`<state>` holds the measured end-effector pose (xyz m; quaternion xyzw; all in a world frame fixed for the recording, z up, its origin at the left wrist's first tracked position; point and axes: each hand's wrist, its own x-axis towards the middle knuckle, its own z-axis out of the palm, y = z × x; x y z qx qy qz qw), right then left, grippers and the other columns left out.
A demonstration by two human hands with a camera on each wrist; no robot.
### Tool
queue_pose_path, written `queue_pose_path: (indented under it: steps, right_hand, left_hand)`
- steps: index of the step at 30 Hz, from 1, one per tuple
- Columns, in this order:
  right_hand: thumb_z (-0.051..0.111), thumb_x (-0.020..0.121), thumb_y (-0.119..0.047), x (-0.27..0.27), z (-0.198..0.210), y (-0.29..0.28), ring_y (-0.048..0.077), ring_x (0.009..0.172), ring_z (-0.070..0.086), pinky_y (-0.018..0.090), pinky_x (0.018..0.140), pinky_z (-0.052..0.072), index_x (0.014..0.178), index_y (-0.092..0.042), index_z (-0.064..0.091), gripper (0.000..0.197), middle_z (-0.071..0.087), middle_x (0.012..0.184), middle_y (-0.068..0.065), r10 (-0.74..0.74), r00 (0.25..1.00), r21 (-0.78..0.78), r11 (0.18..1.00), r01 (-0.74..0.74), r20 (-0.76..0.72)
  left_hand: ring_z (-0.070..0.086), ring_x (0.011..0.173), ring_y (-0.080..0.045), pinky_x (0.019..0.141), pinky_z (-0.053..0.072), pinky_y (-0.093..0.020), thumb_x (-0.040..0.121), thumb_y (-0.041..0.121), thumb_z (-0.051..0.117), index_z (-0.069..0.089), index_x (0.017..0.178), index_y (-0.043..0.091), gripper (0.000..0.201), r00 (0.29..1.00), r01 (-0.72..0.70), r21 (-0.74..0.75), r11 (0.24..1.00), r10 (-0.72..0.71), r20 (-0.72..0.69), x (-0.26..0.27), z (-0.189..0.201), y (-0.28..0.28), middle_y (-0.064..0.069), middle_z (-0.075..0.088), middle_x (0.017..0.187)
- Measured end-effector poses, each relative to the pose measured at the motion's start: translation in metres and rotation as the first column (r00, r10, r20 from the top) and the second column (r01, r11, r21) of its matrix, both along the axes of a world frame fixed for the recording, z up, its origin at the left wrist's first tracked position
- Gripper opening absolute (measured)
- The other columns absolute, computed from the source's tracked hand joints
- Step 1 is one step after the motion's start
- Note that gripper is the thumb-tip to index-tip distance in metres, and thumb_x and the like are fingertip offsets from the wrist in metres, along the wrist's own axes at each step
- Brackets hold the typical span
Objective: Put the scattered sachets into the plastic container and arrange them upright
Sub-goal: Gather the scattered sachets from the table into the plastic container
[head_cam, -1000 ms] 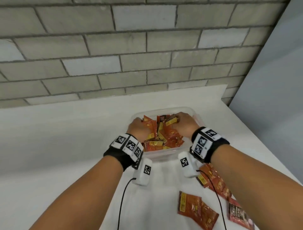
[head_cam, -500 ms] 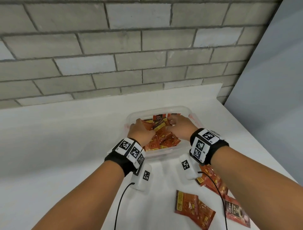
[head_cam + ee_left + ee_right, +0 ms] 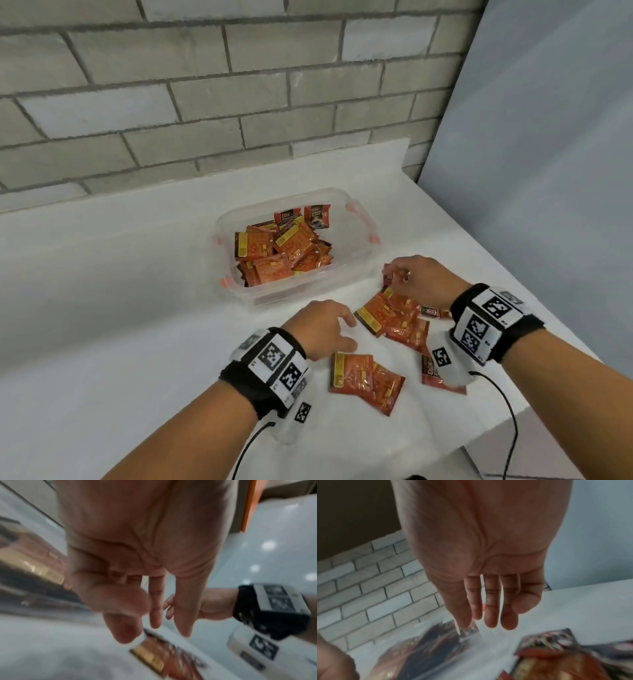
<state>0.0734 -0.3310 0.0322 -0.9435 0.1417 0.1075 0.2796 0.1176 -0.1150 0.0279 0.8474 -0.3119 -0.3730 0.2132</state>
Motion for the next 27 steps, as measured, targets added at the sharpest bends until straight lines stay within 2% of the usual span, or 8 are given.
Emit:
queue_pose_path:
  steps: [2,4,6,10,16,20,23,27]
  right_hand:
    - [0.059,0.087,-0.011,-0.006,-0.016,0.0,0.016,0.103,0.056,0.015,0.076,0.041,0.112,-0.022,0.063,0.027,0.059,0.11,-0.001,0.068,0.996,-0.081,0.994,-0.073,-0.063]
    - [0.054,0.088,-0.007,-0.009,-0.029,0.004,0.019,0.112,0.053,0.027,0.093,0.043,0.117,-0.023,0.063,0.034,0.057,0.121,0.0,0.162,0.982,-0.16,0.971,-0.176,-0.097]
    - [0.053,0.089,-0.007,-0.011,-0.035,0.01,0.021,0.119,0.048,0.033,0.103,0.037,0.125,-0.021,0.059,0.039,0.054,0.13,0.002,0.244,0.965,-0.195,0.946,-0.259,-0.1]
    - [0.052,0.095,-0.021,-0.012,-0.043,0.02,0.025,0.134,0.032,0.039,0.112,0.026,0.143,-0.022,0.04,0.049,0.039,0.147,0.001,0.327,0.929,-0.346,0.863,-0.369,-0.175]
    - [0.055,0.092,-0.028,-0.01,-0.049,0.029,0.029,0.129,0.032,0.043,0.104,0.031,0.144,-0.022,0.033,0.056,0.039,0.136,0.009,0.351,0.904,-0.497,0.755,-0.426,-0.242]
    - [0.056,0.09,-0.021,-0.008,-0.047,0.032,0.029,0.123,0.037,0.04,0.101,0.032,0.132,-0.01,0.04,0.046,0.042,0.128,0.011,0.334,0.914,-0.51,0.758,-0.406,-0.232]
    - [0.054,0.09,-0.018,-0.009,-0.042,0.032,0.028,0.111,0.048,0.037,0.093,0.038,0.122,-0.007,0.043,0.035,0.053,0.115,0.011,0.317,0.931,-0.423,0.829,-0.365,-0.181]
    - [0.059,0.089,-0.027,-0.015,-0.032,0.014,0.024,0.094,0.052,0.033,0.075,0.044,0.115,-0.01,0.047,0.034,0.053,0.099,0.004,0.169,0.982,-0.193,0.964,-0.183,-0.089]
  left_hand:
    - [0.055,0.106,-0.017,0.082,0.045,-0.025,0.082,0.038,0.072,0.055,0.131,0.026,0.053,0.992,0.118,0.067,0.991,-0.12,0.027,-0.008,-0.016,-0.008,-0.002,0.056,0.123]
    - [0.05,0.117,-0.019,0.094,0.043,-0.029,0.08,0.036,0.075,0.049,0.137,0.026,0.063,0.987,0.155,0.103,0.982,-0.16,0.032,-0.014,-0.029,-0.013,-0.002,0.05,0.131]
    - [0.048,0.12,-0.023,0.098,0.043,-0.035,0.079,0.032,0.076,0.045,0.14,0.025,0.068,0.978,0.175,0.147,0.974,-0.189,0.092,-0.02,-0.038,-0.017,-0.004,0.046,0.131]
    - [0.042,0.118,-0.024,0.092,0.045,-0.037,0.079,0.031,0.076,0.046,0.136,0.023,0.065,0.956,0.154,0.191,0.969,-0.195,0.218,-0.032,-0.05,-0.021,-0.006,0.042,0.127]
    - [0.035,0.113,-0.022,0.086,0.044,-0.035,0.078,0.034,0.076,0.053,0.115,0.017,0.047,0.937,0.137,0.176,0.975,-0.185,0.296,-0.035,-0.05,-0.021,-0.005,0.044,0.117]
    - [0.048,0.106,-0.023,0.087,0.037,-0.036,0.082,0.033,0.071,0.047,0.109,0.018,0.04,0.941,0.127,0.171,0.977,-0.173,0.289,-0.034,-0.046,-0.019,-0.004,0.056,0.111]
    - [0.056,0.1,-0.023,0.092,0.034,-0.037,0.088,0.028,0.063,0.044,0.111,0.018,0.032,0.964,0.126,0.149,0.981,-0.156,0.213,-0.03,-0.041,-0.016,-0.004,0.061,0.111]
    - [0.056,0.104,-0.021,0.096,0.034,-0.036,0.089,0.028,0.059,0.042,0.118,0.024,0.034,0.983,0.143,0.102,0.984,-0.153,0.097,-0.027,-0.039,-0.013,0.0,0.062,0.116]
